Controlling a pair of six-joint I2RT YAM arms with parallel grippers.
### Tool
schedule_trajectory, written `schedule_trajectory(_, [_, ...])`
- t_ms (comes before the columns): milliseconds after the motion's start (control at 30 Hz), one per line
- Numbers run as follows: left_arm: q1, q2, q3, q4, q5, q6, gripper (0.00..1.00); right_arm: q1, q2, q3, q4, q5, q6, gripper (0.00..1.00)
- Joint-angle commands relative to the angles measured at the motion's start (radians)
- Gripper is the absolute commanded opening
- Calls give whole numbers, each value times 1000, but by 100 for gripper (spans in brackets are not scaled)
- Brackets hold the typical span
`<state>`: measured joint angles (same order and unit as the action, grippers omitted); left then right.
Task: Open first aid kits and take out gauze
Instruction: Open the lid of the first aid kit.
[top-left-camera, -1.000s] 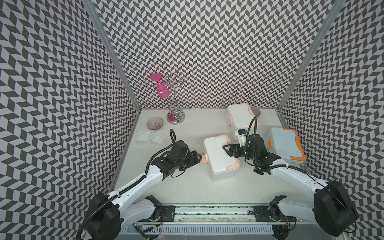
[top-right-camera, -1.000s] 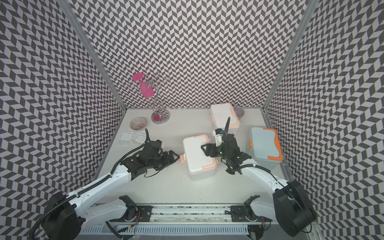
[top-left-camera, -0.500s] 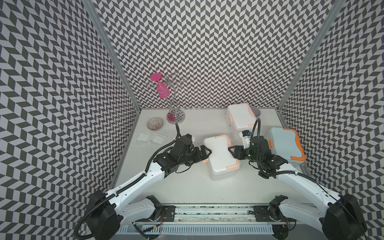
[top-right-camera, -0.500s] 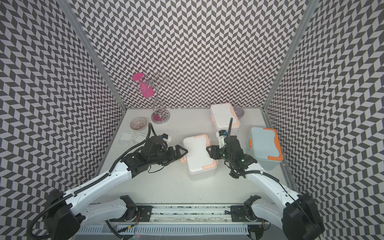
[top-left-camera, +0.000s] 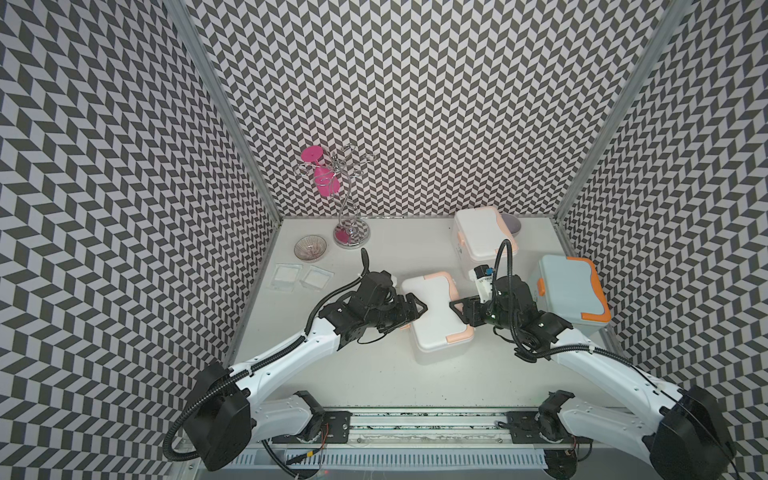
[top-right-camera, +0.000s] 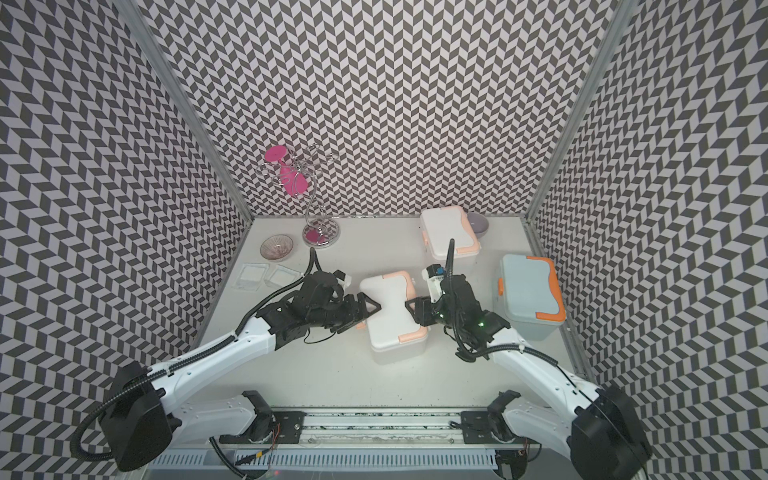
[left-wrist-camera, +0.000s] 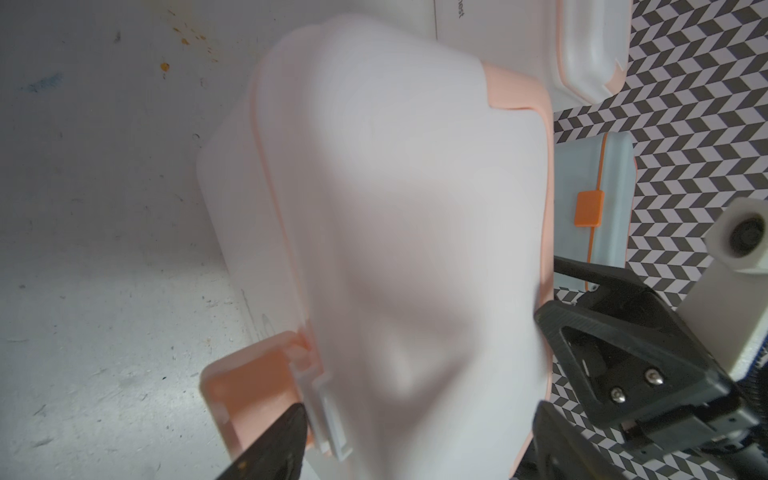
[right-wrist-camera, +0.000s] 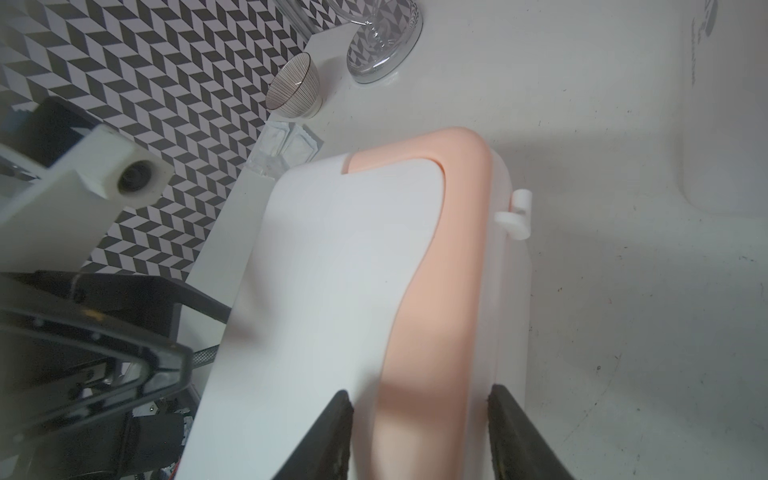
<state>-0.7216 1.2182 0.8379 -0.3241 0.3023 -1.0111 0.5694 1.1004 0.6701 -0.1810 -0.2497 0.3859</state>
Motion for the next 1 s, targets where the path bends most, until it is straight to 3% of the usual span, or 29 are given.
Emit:
schedule_trajectory(0, [-7,-3,38,45,12,4,84,35,45,-5,-69,-33,-10,51])
schedule_trajectory(967, [-10,-13,56,-35,-44,14,86,40,44,-24,-57,-11,8,51])
